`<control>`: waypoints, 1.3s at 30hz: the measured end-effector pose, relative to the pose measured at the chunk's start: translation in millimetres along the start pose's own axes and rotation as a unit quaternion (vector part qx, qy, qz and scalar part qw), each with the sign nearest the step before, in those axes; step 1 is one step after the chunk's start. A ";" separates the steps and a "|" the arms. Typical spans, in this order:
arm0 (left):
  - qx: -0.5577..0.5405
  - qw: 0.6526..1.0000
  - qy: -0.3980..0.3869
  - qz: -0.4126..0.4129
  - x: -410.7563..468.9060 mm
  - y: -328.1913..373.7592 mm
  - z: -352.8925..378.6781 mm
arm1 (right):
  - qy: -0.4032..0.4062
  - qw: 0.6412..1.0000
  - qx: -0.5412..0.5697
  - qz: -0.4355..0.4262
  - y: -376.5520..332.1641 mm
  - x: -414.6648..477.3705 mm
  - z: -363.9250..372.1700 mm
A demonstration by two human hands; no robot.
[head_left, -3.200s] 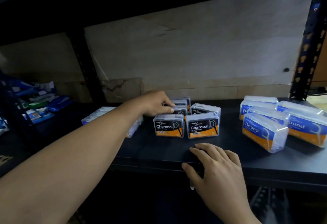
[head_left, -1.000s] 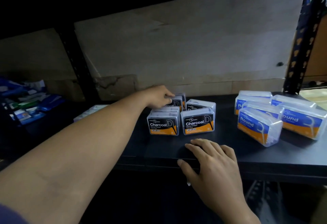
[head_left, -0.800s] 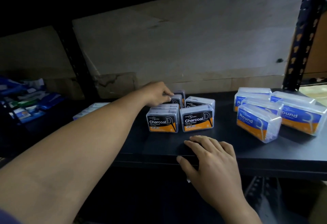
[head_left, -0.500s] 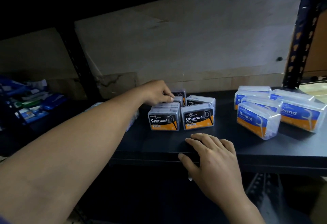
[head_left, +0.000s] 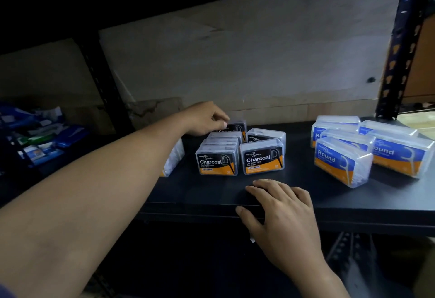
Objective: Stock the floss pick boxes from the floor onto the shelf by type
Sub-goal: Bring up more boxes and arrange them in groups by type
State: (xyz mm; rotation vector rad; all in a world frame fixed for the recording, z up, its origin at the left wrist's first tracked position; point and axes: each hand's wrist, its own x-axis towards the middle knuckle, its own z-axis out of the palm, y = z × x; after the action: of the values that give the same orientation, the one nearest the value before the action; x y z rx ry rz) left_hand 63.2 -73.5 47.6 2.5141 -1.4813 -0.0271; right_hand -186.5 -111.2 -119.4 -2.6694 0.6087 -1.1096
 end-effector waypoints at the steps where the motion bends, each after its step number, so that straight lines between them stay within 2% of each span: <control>1: 0.001 1.000 0.010 -0.005 3.6 -0.6 -0.5 | 0.000 1.000 0.000 -0.001 0.0 0.2 0.4; 10: 0.055 0.997 -0.041 -0.041 47.4 13.9 18.8 | 0.012 1.000 0.008 -0.013 1.1 0.3 2.1; 16: 0.070 0.996 -0.046 -0.024 46.9 12.9 16.1 | 0.014 1.000 0.011 -0.016 1.3 0.7 1.9; 24: 0.036 0.996 -0.076 -0.024 30.5 4.9 6.9 | 0.019 1.000 0.005 -0.013 -0.3 0.4 1.1; 39: 0.004 0.998 -0.061 0.003 51.3 37.4 22.7 | 0.020 1.000 0.015 -0.014 0.1 0.4 2.6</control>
State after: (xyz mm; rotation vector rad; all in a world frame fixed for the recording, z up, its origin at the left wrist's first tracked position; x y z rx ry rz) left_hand 53.3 -139.5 38.0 2.5551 -1.5364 -0.1770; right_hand -184.3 -111.5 -121.0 -2.6439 0.5586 -1.1716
